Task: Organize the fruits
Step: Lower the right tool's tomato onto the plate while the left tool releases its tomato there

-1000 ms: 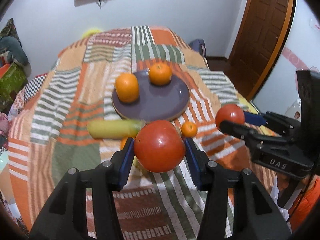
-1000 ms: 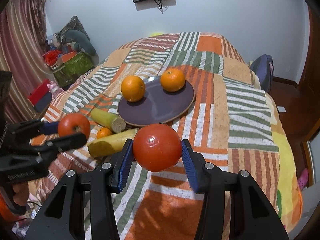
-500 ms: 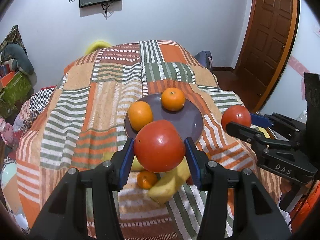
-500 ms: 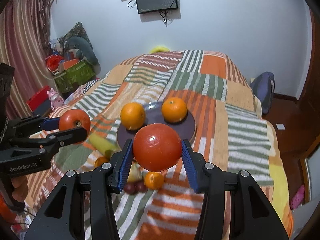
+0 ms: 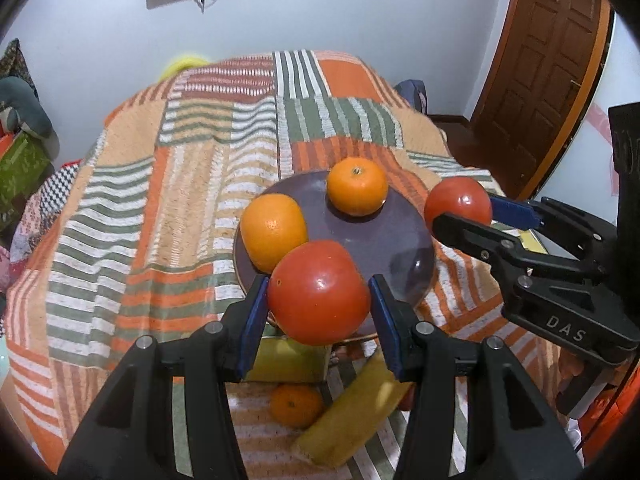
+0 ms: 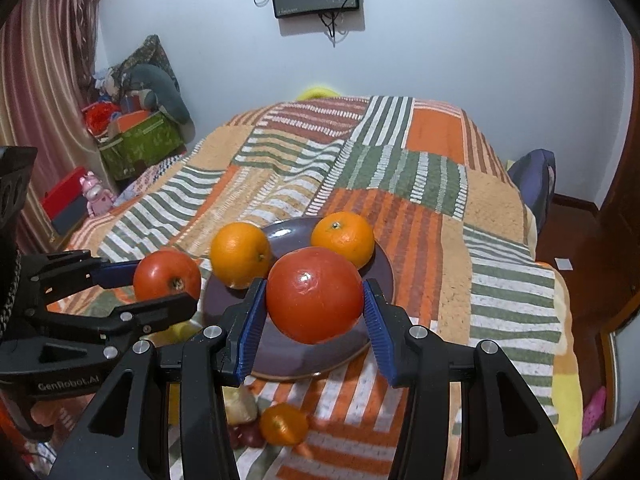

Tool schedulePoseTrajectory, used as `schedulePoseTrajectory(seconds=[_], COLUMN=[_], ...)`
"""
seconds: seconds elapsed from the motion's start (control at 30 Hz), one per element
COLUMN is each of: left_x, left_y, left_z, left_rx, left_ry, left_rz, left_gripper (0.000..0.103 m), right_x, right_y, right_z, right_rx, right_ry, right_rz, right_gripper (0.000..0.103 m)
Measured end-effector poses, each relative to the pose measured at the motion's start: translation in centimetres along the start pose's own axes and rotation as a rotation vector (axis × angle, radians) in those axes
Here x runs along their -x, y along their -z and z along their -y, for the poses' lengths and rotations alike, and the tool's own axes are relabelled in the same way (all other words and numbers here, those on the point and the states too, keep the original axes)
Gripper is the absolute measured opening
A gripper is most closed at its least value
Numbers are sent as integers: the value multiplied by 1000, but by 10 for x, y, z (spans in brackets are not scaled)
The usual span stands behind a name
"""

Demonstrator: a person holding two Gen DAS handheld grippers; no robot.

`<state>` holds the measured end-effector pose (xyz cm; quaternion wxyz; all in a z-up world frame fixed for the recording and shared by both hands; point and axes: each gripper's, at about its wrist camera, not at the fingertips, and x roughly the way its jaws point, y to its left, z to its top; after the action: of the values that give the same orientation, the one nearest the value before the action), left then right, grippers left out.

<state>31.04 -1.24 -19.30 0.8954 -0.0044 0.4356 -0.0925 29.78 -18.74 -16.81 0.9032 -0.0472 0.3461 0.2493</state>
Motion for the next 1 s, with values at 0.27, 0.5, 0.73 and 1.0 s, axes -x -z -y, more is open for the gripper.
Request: schedulePoseTrajectory(seconds=[0.27, 0.5, 0.73, 1.0], left_x=[-38, -56, -66, -46], left_y=[-1, 1, 3, -2], left_z=[-9, -16, -21, -25], left_rx=[22, 57, 74, 88], left_ry=[35, 38, 44, 30], left_rz=[-89, -128, -142, -119], left_gripper=[50, 50, 50, 56], right_x=[-34, -62, -68, -56], right_y=[0, 4, 9, 5], right_z=[14, 22, 23, 14], right_rx=[2, -13, -15, 29], right_ry=[18, 22, 18, 47], right_rz=[-63, -118, -137, -143], right_gripper=[44, 44, 45, 52])
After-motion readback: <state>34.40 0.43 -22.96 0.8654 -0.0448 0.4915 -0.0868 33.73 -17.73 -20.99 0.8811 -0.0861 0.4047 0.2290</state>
